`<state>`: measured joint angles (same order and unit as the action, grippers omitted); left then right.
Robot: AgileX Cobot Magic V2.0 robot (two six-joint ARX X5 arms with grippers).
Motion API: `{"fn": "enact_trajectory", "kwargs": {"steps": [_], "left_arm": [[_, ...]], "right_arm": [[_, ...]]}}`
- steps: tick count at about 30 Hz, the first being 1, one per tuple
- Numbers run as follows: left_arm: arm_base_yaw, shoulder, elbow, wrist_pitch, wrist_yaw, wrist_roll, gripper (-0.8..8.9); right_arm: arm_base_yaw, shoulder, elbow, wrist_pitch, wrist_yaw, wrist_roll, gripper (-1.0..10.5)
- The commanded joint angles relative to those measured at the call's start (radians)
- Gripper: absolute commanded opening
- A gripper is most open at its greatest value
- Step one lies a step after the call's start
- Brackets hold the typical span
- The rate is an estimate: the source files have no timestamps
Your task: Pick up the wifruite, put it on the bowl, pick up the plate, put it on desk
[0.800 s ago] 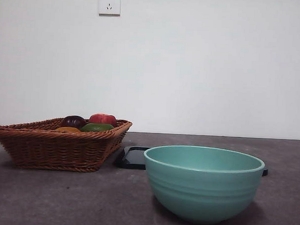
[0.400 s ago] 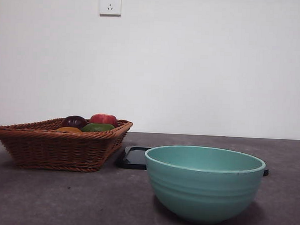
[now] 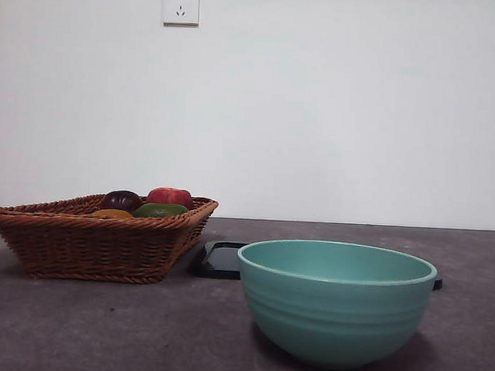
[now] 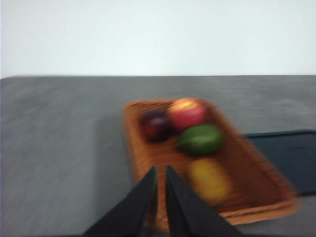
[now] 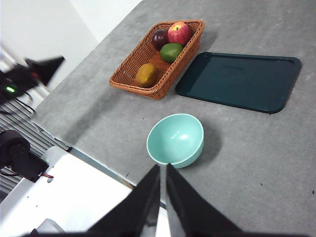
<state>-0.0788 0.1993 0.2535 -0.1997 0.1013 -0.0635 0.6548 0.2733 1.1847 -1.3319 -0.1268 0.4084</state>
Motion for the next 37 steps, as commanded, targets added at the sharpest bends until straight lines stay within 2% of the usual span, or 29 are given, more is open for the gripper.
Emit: {"fn": "enact_trajectory", "kwargs": {"steps": [1,8,18,22,37], "left_arm": [[0.009,-0.025,-0.087,0.046,-0.063,-0.031,0.24],[0.029,-0.035,-0.187,0.064,-0.208,-0.031,0.24],[0.037,-0.089,-0.242,0.064,-0.209,-0.031,0.24],[0.043,-0.104,-0.242,0.014,-0.207,-0.029,0.24],[0.043,-0.196,-0.242,0.018,-0.206,-0.028,0.24]], "right_arm": [[0.009,0.000,0.015,0.014,0.004,-0.008,0.1],[0.009,0.000,0.015,0.014,0.004,-0.008,0.1],[0.009,0.000,0.015,0.015,0.004,-0.008,0.1],[0.009,0.000,0.015,0.015,0.004,-0.008,0.1],[0.009,0.000,0.015,0.015,0.004,-0.008,0.1]]}}
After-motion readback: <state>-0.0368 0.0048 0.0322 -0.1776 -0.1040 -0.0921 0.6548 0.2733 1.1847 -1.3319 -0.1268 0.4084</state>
